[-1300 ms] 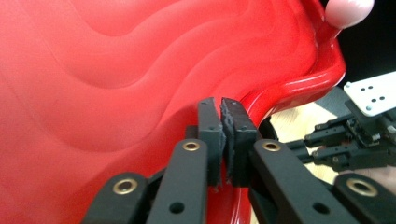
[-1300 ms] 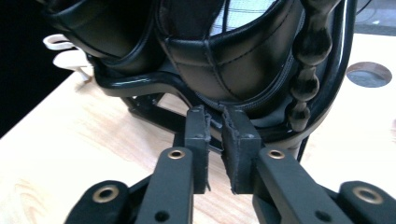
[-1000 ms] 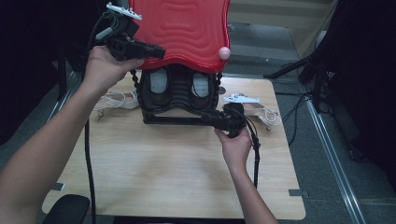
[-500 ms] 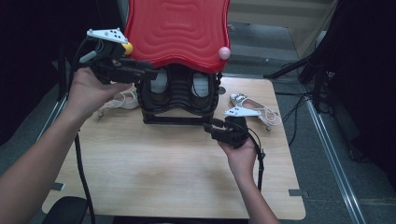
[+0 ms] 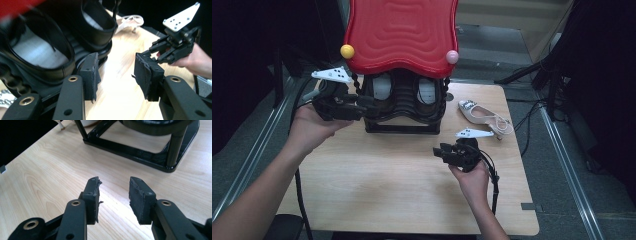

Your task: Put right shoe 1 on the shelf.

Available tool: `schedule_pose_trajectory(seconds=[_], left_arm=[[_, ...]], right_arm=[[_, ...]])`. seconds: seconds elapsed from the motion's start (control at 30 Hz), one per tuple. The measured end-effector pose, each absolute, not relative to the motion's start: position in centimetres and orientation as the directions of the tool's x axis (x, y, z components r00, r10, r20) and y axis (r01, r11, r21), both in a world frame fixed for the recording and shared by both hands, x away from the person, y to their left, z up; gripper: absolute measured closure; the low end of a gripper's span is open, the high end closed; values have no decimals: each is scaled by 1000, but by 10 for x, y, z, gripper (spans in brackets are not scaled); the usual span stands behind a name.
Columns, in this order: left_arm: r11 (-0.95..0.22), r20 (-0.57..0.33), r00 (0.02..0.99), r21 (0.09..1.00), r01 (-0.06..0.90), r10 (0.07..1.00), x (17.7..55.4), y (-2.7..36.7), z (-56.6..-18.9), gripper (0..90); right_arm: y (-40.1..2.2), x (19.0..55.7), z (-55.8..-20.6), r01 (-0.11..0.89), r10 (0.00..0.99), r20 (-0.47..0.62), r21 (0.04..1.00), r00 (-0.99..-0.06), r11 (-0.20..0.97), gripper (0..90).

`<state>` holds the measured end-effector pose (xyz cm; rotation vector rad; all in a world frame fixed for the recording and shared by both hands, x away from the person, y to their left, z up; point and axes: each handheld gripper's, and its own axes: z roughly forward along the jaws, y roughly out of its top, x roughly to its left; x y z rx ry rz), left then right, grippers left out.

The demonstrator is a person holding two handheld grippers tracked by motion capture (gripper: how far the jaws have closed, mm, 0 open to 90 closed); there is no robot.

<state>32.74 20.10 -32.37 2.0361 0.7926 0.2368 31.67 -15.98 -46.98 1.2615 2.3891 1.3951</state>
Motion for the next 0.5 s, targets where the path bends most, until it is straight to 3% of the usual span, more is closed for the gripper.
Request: schedule_pose_trajectory(seconds=[0.17, 0.5], left_arm=[[-376, -152, 772, 805, 459, 617, 326, 202, -346, 550], [-346, -199, 746, 791, 505, 635, 323, 209, -387, 549]], right_arm=[[-167, 319, -477, 617, 710, 312, 757, -632, 216, 585], [-178, 325, -502, 591, 775, 198, 762, -600, 263, 579]])
